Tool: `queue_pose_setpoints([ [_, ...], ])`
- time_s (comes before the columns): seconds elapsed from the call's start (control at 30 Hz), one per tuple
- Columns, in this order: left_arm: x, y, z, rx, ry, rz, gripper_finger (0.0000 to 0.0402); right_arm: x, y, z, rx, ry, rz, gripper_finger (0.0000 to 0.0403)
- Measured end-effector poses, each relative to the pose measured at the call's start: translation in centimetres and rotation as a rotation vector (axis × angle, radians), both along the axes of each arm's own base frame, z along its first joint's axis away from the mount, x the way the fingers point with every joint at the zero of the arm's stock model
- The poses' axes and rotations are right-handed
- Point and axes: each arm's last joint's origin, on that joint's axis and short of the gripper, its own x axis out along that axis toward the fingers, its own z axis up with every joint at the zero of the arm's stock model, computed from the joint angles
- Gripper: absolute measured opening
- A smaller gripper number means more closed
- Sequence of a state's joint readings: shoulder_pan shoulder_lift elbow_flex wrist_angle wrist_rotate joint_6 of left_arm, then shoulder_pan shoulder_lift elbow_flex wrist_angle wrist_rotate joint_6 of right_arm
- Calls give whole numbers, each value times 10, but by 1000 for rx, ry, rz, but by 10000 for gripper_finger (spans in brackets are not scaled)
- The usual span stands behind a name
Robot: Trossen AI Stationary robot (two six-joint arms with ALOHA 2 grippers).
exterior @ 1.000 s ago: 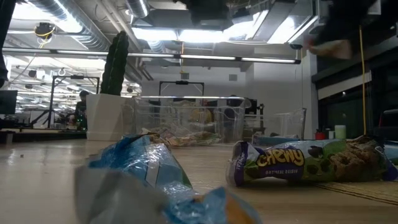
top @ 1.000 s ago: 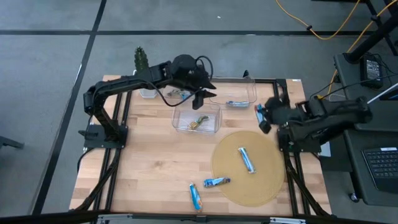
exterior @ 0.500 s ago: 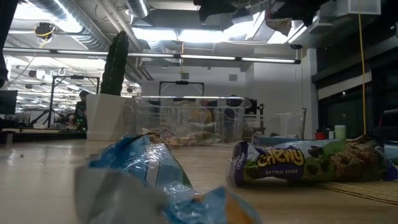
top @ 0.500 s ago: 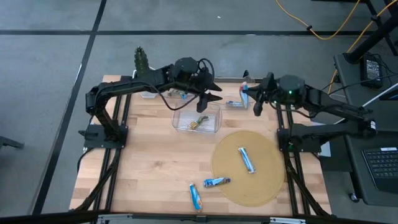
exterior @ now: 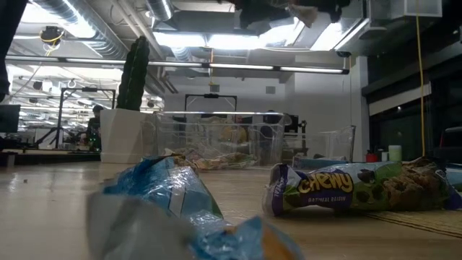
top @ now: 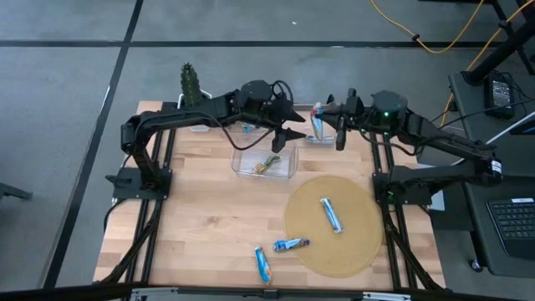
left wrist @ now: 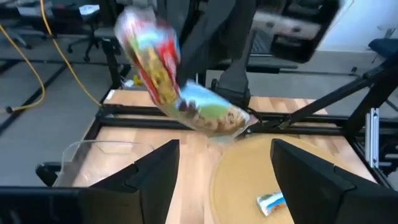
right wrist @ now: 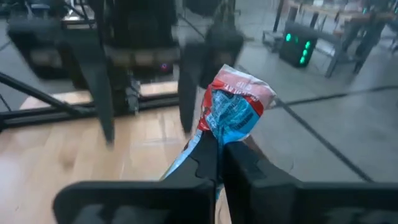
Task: Pick and place Granola Bars by type
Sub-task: Put the red granola bar into the top left transparent bin
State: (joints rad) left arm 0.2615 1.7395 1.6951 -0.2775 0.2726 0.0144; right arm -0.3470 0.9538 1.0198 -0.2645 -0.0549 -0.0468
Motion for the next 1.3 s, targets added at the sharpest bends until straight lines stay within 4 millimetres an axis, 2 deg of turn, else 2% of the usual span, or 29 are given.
queue_pose_setpoints([
  [0.3,16,6,-5,-7,-94,7,244,25,-9,33,-98,-2,26,27],
  [0.57,15,8,-2,-29,-121,19,231,50,-17,37,-105,26,71,12],
  [0.77,15,8,-2,-37,-122,25,171,53,-17,39,-119,28,80,32],
  [1.1,15,11,-2,-21,-122,28,24,52,-17,38,-121,46,84,14],
  [1.17,15,11,-2,-20,-122,26,11,52,-17,38,-117,46,83,25],
  [1.3,15,11,-2,-20,-123,24,15,52,-17,38,-119,45,79,54],
])
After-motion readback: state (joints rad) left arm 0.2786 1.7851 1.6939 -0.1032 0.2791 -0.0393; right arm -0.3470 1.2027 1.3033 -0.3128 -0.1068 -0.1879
